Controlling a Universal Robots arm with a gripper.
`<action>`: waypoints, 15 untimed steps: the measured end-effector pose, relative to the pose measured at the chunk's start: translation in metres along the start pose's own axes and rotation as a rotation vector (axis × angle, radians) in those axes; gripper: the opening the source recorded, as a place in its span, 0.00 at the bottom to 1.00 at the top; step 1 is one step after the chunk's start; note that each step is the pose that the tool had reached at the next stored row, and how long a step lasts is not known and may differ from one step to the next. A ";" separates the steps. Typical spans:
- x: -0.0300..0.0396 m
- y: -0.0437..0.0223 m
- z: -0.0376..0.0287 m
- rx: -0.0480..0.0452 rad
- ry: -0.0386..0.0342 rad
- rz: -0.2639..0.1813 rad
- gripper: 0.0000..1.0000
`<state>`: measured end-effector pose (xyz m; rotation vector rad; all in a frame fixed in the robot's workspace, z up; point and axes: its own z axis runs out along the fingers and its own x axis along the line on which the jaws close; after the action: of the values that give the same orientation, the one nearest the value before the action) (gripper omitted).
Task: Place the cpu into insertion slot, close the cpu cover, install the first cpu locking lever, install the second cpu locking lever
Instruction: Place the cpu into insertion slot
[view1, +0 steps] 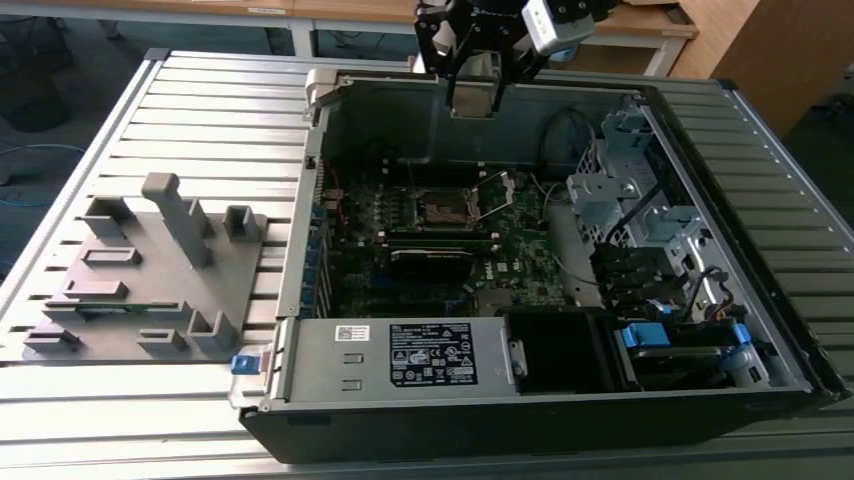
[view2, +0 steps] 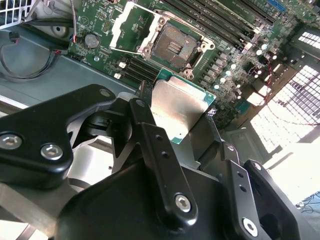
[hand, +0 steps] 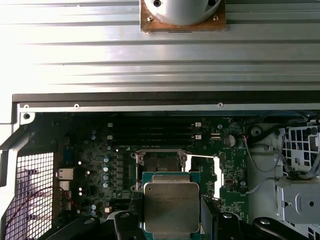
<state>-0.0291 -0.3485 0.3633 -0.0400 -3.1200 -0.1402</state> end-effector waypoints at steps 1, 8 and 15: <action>0.0000 0.0000 0.0003 -0.0002 -0.0001 0.000 0.54; 0.0000 -0.0001 0.0010 0.0001 0.0000 0.000 0.54; -0.0001 -0.0005 0.0048 -0.0002 0.0000 0.000 0.54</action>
<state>-0.0291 -0.3485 0.3585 -0.0400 -3.1200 -0.1406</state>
